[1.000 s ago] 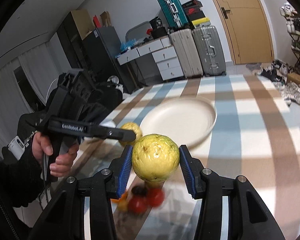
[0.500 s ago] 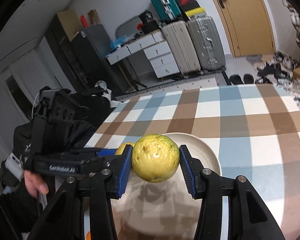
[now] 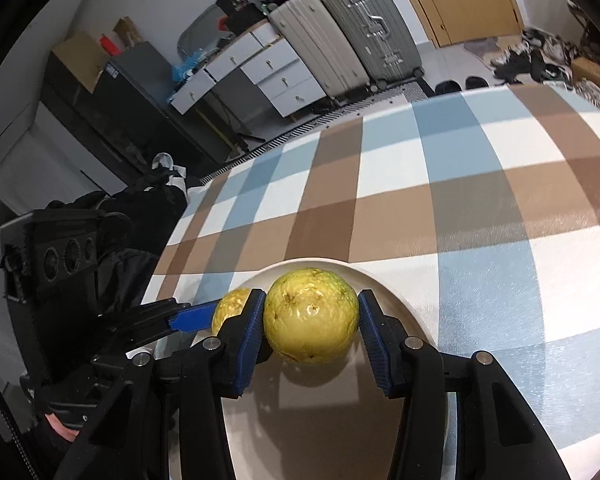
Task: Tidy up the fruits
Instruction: 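Lower both citrus onto the cream plate and open both tools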
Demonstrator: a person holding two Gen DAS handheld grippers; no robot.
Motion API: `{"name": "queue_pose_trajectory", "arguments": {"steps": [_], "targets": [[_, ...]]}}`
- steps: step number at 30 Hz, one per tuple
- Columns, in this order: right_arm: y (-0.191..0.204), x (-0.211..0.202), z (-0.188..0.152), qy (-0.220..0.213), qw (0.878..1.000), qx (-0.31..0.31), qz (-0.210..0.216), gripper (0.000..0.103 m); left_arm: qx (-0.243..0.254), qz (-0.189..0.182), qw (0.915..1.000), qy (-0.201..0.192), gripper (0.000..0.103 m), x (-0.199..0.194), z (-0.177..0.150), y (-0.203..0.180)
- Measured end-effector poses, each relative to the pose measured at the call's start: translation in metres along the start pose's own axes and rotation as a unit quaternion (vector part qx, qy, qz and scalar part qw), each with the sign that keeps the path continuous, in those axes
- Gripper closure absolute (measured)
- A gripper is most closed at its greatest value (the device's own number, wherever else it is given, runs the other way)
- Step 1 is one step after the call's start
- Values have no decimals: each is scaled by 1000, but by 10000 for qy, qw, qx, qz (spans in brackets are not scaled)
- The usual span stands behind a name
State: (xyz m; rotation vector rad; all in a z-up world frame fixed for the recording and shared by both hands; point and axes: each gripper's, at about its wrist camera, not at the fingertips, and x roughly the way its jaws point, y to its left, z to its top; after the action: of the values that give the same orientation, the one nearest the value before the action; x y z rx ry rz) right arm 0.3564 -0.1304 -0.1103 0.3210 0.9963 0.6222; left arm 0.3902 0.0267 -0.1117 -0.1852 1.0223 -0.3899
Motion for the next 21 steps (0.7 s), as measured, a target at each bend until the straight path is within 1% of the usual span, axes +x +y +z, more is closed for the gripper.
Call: {"name": "queue_pose_trajectory", "arguments": {"steps": [2, 5, 8, 11, 13, 14, 15, 16, 18, 19, 20, 21], "targets": [[0, 2, 1, 12, 9999, 37, -114, 55, 89, 87, 9999, -7, 55, 1, -3, -2], [-1, 6, 3, 16, 9998, 94, -177, 54, 159, 175, 9997, -39, 55, 3, -4, -4], [-2, 8, 3, 19, 9997, 170, -145, 49, 170, 354, 9992, 74, 54, 8, -5, -5], [-2, 7, 3, 7, 9996, 244, -163, 48, 233, 452, 9986, 119, 53, 8, -5, -8], [-3, 1, 3, -29, 9994, 331, -72, 48, 243, 534, 9983, 69, 52, 3, -4, -11], [-3, -2, 3, -51, 9994, 344, -57, 48, 257, 584, 9980, 29, 50, -1, -3, -13], [-1, -11, 2, -126, 9993, 338, -28, 48, 270, 673, 9974, -27, 44, -6, -3, -15], [2, -19, 2, -194, 9993, 317, -7, 48, 282, 828, 9961, -133, 35, -13, -2, -17], [7, -39, 1, -355, 9990, 263, 9, 43, 290, 966, 9944, -314, 28, -27, -2, -21], [9, -48, 1, -427, 9988, 245, 7, 34, 281, 985, 9940, -390, 28, -35, -3, -22], [11, -63, -1, -589, 9980, 214, 11, 25, 281, 1016, 9933, -469, 28, -43, -4, -25], [13, -76, -4, -729, 9972, 188, 35, 22, 284, 1086, 9923, -532, 27, -52, -6, -27]]}}
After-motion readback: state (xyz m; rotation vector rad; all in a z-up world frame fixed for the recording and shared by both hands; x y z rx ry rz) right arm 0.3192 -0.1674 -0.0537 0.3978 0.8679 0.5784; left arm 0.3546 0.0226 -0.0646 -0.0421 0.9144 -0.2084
